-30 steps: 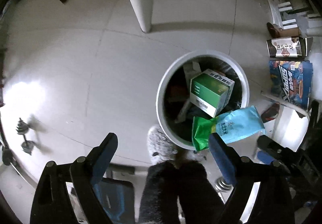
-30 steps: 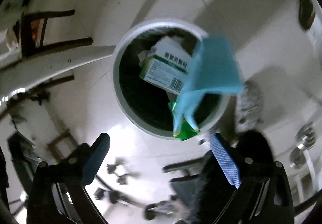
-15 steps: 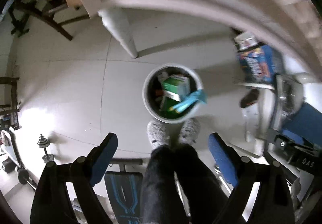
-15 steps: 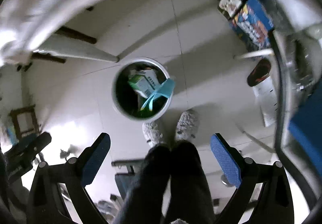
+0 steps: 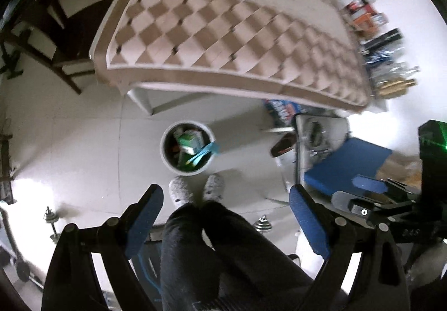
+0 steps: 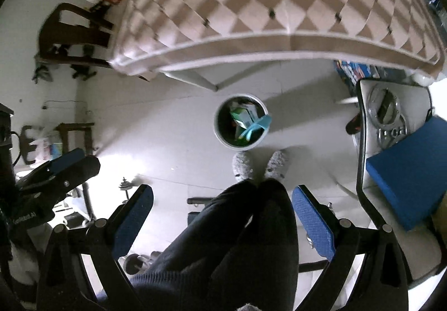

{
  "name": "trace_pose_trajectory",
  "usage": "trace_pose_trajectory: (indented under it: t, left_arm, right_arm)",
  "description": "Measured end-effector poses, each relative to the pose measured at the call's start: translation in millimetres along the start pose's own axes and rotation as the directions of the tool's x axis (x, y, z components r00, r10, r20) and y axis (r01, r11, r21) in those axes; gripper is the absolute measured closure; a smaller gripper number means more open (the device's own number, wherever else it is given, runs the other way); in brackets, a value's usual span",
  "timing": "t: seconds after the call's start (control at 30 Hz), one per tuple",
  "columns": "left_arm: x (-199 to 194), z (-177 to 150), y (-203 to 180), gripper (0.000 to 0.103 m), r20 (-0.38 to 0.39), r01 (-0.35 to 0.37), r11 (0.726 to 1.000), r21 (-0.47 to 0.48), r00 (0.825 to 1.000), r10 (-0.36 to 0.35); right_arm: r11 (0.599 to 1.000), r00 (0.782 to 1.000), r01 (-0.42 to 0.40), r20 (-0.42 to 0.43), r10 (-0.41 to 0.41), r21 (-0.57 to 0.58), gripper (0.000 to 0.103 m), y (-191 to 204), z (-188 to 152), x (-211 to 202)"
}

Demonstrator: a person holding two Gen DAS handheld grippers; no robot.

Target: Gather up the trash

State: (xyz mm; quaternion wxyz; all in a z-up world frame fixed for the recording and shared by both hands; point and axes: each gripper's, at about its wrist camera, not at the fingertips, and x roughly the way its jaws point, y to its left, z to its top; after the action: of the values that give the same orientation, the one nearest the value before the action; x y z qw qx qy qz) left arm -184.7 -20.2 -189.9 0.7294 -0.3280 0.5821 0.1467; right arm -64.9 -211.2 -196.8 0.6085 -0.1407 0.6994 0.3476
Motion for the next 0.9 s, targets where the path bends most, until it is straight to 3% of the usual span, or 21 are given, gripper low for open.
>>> trace_pose_trajectory:
  t: [0.2, 0.43, 0.53, 0.6, 0.9]
  left_arm:
    - [-42, -10, -15, 0.011, 0.037, 0.063, 0.998, 0.027, 0.997, -0.064]
    - [-69, -21, -25, 0.011, 0.061, 0.095, 0.995, 0.033, 0.993, -0.097]
    - [-76, -22, -23, 0.010, 0.079, 0.099, 0.995, 0.034, 0.992, -0.101]
    - [-79, -22, -22, 0.000, 0.088, 0.102, 0.994, 0.032, 0.991, -0.104]
    - [-88, -21, -17, 0.000, 0.104, 0.114, 0.993, 0.039, 0.988, -0.117]
  right_arm:
    - [0.998, 0.998, -0.056, 0.036, 0.057, -0.029, 0.003, 18, -20, -64]
    - [0.994, 0.993, -0.098, 0.068, 0.101, -0.056, 0.000, 26, -37, -103]
    - [0.992, 0.992, -0.104, 0.070, 0.109, -0.070, 0.000, 29, -39, -112]
    - [0.992, 0.991, -0.104, 0.070, 0.110, -0.075, 0.000, 30, -39, -112]
    - [0.989, 0.989, -0.121, 0.074, 0.127, -0.083, 0.000, 36, -39, -115]
